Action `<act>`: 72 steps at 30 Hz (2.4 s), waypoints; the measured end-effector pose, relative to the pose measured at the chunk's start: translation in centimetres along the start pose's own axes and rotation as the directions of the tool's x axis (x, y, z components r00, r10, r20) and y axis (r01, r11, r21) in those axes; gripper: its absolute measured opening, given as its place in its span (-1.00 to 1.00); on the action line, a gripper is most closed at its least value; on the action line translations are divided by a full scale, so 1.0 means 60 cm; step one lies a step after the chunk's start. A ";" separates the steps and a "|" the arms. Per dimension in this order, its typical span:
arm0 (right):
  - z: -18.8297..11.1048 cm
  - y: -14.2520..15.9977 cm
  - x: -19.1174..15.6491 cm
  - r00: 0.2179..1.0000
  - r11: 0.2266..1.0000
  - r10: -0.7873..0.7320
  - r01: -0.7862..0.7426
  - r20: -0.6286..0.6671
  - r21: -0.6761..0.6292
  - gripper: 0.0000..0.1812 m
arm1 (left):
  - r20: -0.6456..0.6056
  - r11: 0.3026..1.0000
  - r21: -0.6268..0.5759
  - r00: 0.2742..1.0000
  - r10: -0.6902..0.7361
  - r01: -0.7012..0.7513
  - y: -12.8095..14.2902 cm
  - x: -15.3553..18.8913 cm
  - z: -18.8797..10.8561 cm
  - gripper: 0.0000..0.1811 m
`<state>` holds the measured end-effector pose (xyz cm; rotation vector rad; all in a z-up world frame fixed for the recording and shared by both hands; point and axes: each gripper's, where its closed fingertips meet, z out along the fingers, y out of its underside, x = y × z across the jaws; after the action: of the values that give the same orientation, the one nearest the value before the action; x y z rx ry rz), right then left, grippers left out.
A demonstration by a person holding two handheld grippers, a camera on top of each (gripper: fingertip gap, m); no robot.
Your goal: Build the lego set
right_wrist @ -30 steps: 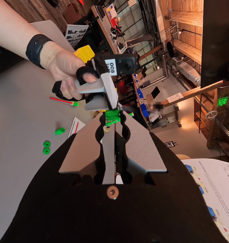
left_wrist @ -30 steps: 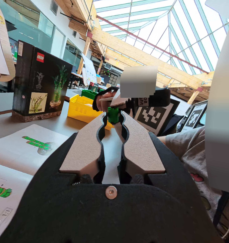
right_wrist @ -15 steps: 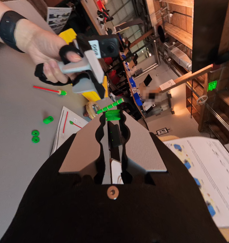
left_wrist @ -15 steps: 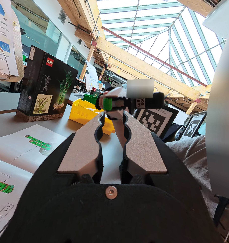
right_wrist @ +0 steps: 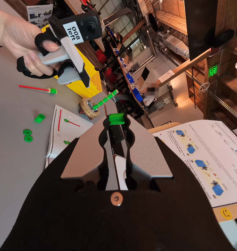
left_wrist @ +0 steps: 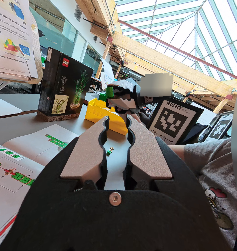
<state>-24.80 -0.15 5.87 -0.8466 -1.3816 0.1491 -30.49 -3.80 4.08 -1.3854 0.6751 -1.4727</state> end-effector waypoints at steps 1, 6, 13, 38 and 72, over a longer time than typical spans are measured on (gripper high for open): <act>0.001 -0.001 -0.002 1.000 1.000 -0.007 0.007 0.005 -0.001 -0.78 | 0.001 1.000 0.001 1.000 -0.001 0.001 0.000 -0.001 0.000 -0.75; 0.001 -0.014 -0.005 1.000 1.000 -0.027 0.027 0.009 0.010 -0.77 | 0.010 1.000 0.000 1.000 0.000 0.000 0.000 -0.005 -0.002 -0.75; 0.002 -0.043 -0.012 0.996 0.996 -0.090 0.090 0.016 0.026 -0.77 | 0.013 1.000 -0.009 1.000 0.012 -0.012 0.002 -0.004 -0.001 -0.75; 0.030 -0.094 -0.078 0.934 0.932 -0.355 0.352 0.026 0.092 -0.77 | -0.019 0.975 -0.024 0.975 0.221 -0.221 0.011 0.031 0.016 -0.59; -0.226 0.257 -0.152 0.623 0.418 0.772 -0.345 0.128 -0.840 -0.83 | 0.192 0.874 -0.026 0.856 0.481 -0.485 -0.022 -0.015 -0.023 -0.85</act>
<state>-8.90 -0.28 -10.03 -2.1773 -1.5776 0.3798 -32.28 -2.80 4.59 -1.2059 0.8081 -0.9296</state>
